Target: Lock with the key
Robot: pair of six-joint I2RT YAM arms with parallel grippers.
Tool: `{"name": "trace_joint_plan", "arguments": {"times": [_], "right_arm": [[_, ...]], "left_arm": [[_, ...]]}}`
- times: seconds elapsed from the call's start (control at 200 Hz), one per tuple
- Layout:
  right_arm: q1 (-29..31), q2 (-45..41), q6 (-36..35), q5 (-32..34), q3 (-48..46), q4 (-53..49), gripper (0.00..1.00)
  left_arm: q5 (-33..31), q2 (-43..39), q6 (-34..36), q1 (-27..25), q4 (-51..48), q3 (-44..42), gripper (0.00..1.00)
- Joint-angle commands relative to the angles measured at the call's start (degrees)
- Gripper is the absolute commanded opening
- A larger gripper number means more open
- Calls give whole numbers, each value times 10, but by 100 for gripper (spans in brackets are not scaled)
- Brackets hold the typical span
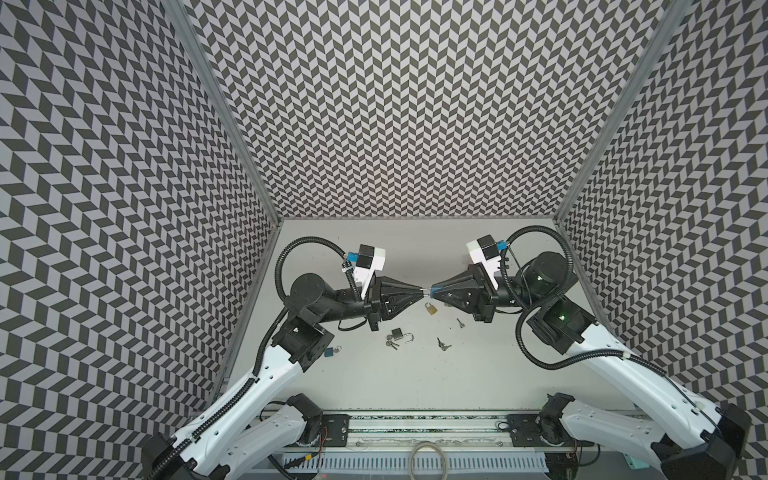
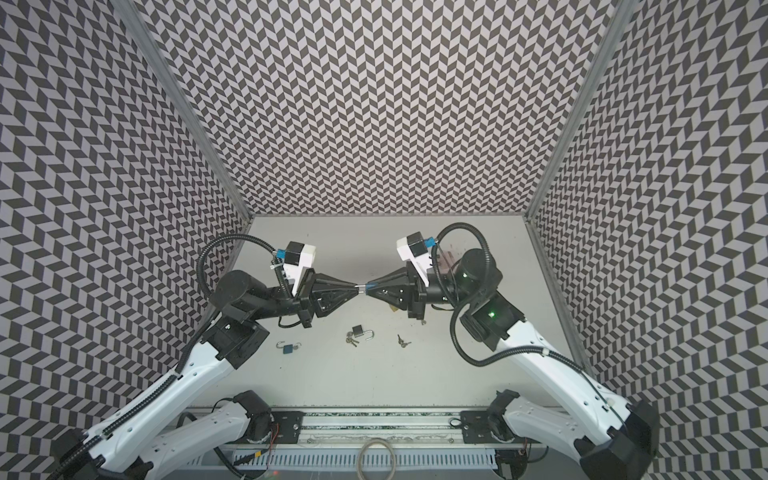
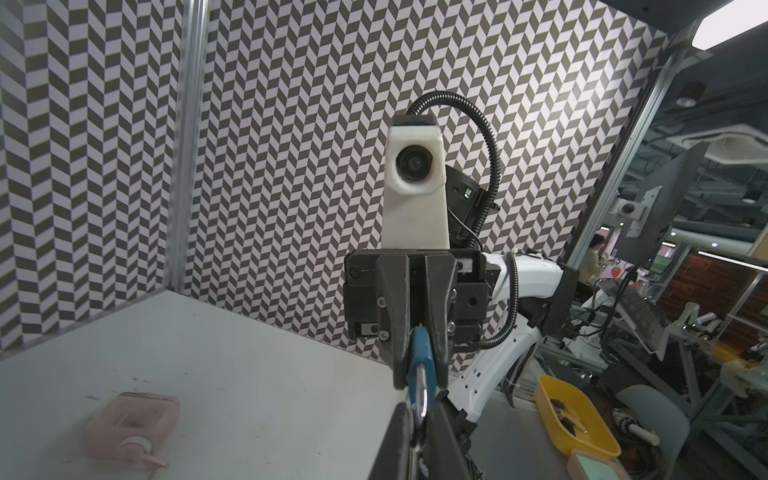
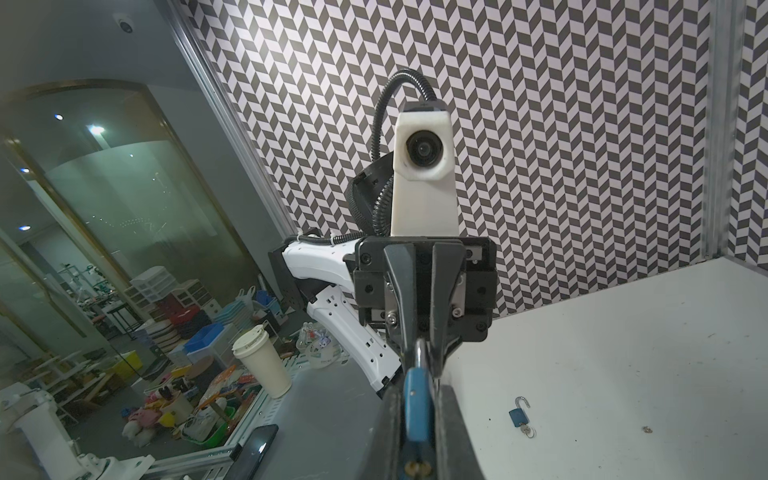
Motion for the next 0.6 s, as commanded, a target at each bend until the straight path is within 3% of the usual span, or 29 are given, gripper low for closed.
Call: {"name": "trace_joint_plan", "arguments": {"times": [0.0,0.416,0.596], "right_arm": [[2,-5,-4,2,6,15,0],[3,-1,-15,5,11,5,0],[-1,-20,-23,22,10,-14,0]], "left_arm": [[-2,-2,4,-2,-3,18,0],[-2,20,9,-42,4,23,0],[-14,3,21,-35,-17,24,0]]}}
